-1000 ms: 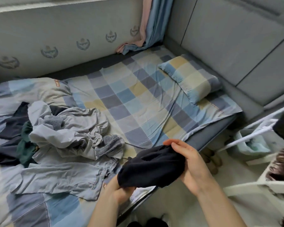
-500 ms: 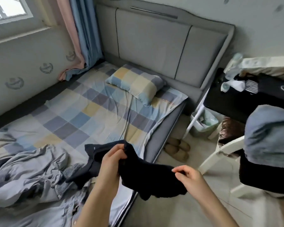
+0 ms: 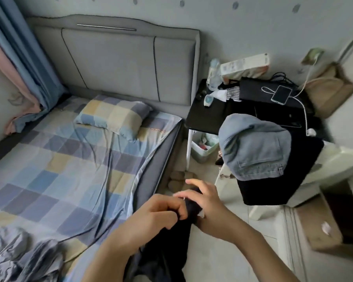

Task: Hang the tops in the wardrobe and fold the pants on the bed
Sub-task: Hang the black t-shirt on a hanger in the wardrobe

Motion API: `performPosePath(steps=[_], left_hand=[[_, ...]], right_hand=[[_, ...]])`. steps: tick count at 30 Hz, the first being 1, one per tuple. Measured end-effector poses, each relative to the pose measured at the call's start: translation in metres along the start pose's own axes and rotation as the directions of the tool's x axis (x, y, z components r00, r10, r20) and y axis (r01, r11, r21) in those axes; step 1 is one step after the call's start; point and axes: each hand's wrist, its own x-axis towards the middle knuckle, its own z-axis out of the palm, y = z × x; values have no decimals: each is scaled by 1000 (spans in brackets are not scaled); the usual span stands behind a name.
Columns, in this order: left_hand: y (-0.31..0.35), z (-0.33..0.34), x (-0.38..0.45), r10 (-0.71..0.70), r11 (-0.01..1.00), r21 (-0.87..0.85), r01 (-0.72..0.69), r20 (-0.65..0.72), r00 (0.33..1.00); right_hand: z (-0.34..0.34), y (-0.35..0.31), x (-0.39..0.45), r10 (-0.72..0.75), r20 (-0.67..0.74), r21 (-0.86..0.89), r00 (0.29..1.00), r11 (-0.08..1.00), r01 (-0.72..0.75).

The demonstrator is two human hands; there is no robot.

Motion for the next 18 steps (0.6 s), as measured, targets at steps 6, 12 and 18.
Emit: performPosePath(steps=[6, 12, 18], left_hand=[[16, 8, 42, -15, 1000, 14, 18, -167, 986], [14, 8, 93, 11, 976, 215, 47, -262, 965], [10, 29, 142, 19, 964, 266, -8, -42, 999]], right_hand=[[-37, 62, -41, 215, 209, 101, 954, 966, -240], [-99, 67, -79, 376, 103, 522, 921, 768, -372], [-129, 76, -94, 507, -185, 600, 842, 736, -312]])
